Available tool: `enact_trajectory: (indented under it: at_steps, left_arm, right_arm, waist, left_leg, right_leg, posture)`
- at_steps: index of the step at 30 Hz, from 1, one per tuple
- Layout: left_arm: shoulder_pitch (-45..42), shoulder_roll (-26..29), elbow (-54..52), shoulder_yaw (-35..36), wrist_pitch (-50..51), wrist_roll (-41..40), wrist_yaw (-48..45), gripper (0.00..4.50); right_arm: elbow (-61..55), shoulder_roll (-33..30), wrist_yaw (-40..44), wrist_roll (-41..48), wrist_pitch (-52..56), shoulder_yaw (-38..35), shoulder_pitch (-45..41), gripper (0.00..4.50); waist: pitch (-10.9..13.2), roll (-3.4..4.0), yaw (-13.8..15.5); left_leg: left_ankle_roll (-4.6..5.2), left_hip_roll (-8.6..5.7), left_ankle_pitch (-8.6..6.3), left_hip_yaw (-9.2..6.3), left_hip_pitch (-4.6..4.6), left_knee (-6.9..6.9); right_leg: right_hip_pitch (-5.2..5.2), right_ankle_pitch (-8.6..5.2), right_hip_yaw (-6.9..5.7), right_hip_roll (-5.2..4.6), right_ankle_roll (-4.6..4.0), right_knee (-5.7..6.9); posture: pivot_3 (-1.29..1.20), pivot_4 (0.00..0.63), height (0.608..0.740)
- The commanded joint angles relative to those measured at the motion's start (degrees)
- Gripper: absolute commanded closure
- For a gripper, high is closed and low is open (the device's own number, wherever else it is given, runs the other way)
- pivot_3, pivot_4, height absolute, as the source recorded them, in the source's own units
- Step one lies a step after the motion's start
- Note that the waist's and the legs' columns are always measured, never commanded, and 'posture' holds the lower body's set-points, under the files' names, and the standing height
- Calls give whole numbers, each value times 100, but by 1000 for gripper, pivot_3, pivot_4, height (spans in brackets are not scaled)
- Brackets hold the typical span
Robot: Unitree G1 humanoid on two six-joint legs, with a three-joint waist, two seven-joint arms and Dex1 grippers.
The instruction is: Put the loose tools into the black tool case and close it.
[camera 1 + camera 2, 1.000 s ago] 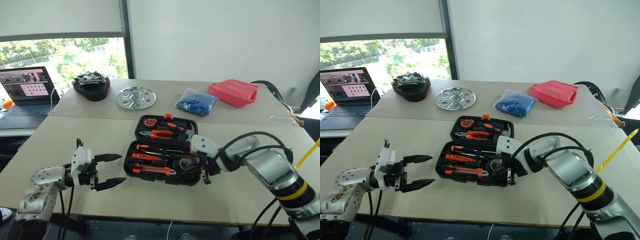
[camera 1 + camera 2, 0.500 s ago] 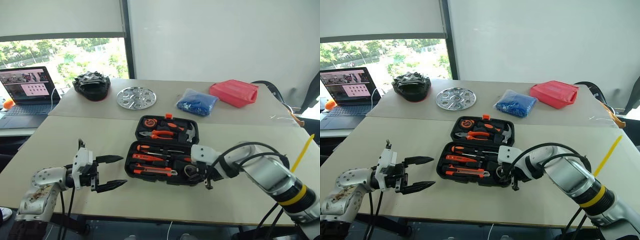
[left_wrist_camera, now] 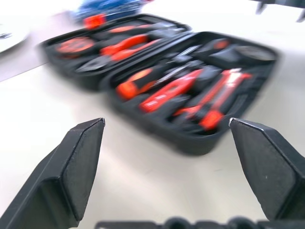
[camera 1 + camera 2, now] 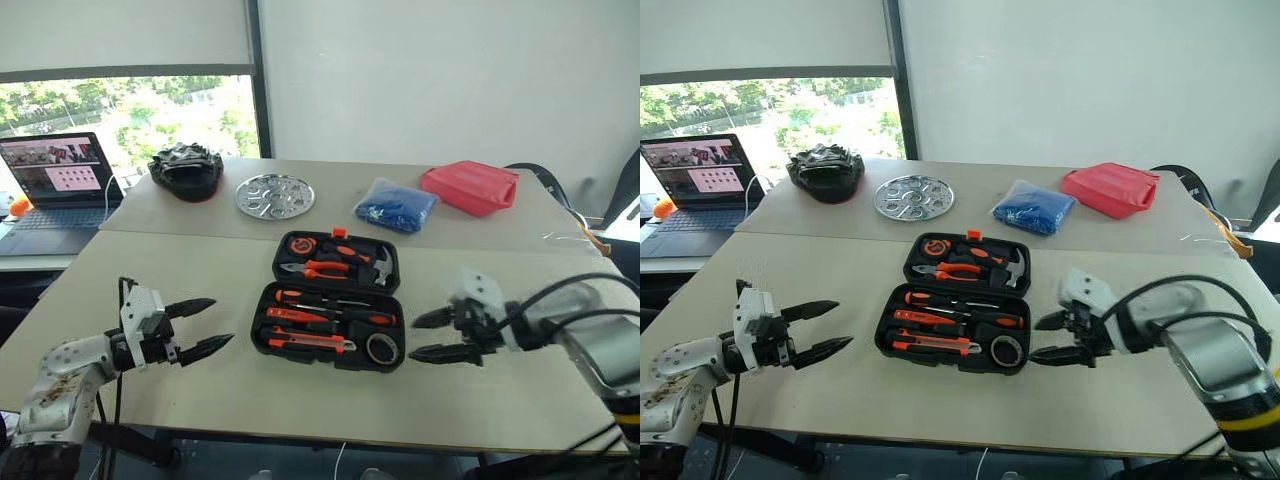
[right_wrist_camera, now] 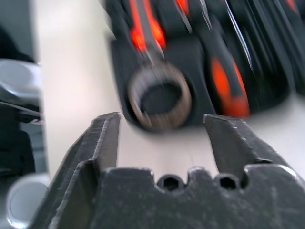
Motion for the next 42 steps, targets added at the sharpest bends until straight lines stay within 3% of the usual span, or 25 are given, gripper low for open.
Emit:
enact_trajectory:
  at_steps: [1, 5, 8, 12, 17, 26, 42]
  left_arm:
    - [-206, -112, 115, -93, -93, 326, 476, 1796]
    - [-448, -335, 181, -366, -18, 589, 835, 3268]
    - [-534, -429, 8, -512, 75, 668, 967, 4373]
    - [-521, -404, -121, -503, 159, 581, 957, 4373]
    - [-664, -430, 108, -723, 175, 824, 1031, 4373]
    - [-1076, -730, 243, -1093, 604, 1246, 1690, 4373]
    - [-624, -771, -479, -1472, 804, 1046, 967, 4373]
  right_arm:
    - [556, 319, -612, -455, -1073, -260, 79, 2903]
    - [1274, 824, -1259, -967, -2122, -221, 28, 4319]
    - [1193, 1060, -1487, -882, -2246, -419, 13, 4500]
    - [567, 1157, -1094, -338, -2174, -510, 38, 4500]
    - [930, 1315, -1486, -975, -2138, -83, -239, 4500]
    - [1490, 1425, -2073, -1582, -2134, -10, -628, 4500]
    - [834, 1687, -1740, -1454, -1664, 322, -104, 4500]
  waist:
    - [0, 0, -35]
    - [0, 0, -59]
    - [0, 0, -30]
    - [0, 0, -33]
    - [0, 0, -31]
    - [1, -1, -10]
    - [1, -1, -23]
  left_leg:
    - [0, 0, 0, 1, 0, 0]
    - [-3, 0, 2, 6, 12, -1]
    - [-3, -1, 2, 5, 7, -1]
    - [-4, -1, 2, 5, 2, -1]
    - [-5, -2, 3, 5, 20, 0]
    - [-8, -7, 11, 3, 15, 2]
    - [-8, -7, 11, 3, 12, 0]
  right_leg:
    - [-1, 0, 2, 1, -1, 2]
    - [3, 3, 10, 3, -2, 8]
    - [-2, 3, 11, 3, -2, 13]
    - [-9, 3, 14, 2, -2, 20]
    - [6, 2, 13, 2, -2, 26]
    - [0, 2, 13, 2, -2, 34]
    - [-4, 2, 14, 1, -2, 35]
  posture:
    - [0, 150, 740]
    - [0, 150, 740]
    - [0, 150, 740]
    - [0, 150, 740]
    - [0, 150, 740]
    - [0, 150, 740]
    - [0, 150, 740]
